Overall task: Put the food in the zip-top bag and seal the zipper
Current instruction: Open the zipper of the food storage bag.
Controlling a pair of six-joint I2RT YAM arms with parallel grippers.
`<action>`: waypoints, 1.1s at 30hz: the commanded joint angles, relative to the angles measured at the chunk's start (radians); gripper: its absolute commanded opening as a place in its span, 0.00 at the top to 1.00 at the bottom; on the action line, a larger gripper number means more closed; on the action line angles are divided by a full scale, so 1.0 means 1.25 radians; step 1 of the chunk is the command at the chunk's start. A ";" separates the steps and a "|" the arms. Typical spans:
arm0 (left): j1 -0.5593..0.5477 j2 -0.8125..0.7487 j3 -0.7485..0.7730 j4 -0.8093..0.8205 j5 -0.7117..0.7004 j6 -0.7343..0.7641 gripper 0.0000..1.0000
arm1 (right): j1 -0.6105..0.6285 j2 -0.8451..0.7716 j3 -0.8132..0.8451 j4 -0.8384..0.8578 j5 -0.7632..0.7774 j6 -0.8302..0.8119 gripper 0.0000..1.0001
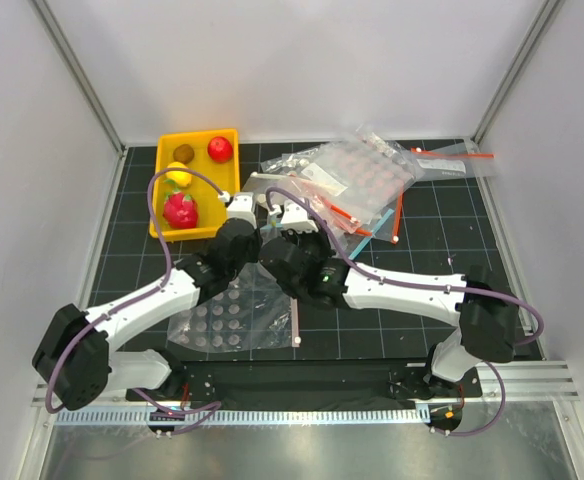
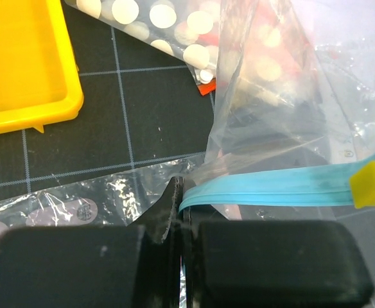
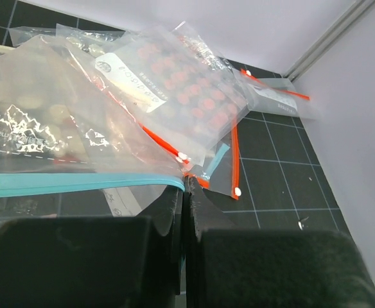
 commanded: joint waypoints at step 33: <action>-0.002 0.211 0.089 0.093 0.182 -0.013 0.67 | -0.089 -0.033 0.049 -0.178 -0.216 0.186 0.99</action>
